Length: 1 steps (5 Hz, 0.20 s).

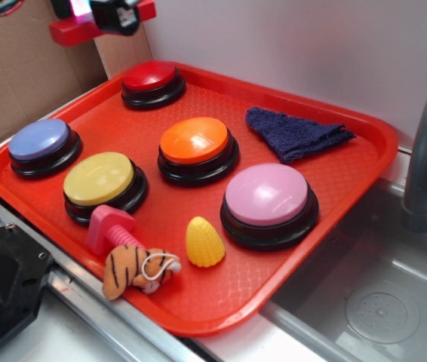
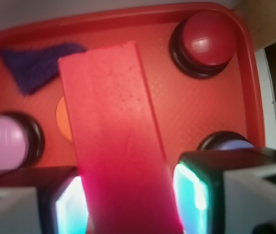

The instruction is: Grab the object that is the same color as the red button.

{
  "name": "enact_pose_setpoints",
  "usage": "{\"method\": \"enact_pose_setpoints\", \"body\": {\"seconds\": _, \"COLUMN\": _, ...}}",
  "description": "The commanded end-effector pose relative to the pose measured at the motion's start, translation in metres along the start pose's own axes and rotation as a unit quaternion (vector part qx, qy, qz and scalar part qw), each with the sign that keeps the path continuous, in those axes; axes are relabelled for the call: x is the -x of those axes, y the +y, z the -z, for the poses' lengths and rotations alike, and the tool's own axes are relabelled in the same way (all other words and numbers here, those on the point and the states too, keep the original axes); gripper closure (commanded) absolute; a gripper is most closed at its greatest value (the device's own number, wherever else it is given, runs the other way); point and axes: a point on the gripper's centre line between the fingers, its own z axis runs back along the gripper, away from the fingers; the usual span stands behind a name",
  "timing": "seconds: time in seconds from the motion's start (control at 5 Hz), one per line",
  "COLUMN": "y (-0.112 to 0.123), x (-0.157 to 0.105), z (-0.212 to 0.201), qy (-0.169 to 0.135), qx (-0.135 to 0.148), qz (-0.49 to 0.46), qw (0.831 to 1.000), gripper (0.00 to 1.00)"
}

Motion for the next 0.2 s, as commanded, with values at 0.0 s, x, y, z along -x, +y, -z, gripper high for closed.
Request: {"method": "enact_pose_setpoints", "body": {"seconds": 0.0, "y": 0.0066, "x": -0.0001, "z": -0.0225, "qy": -0.018, "qx": -0.022, "qz": 0.018, "qw": 0.999, "gripper": 1.00}}
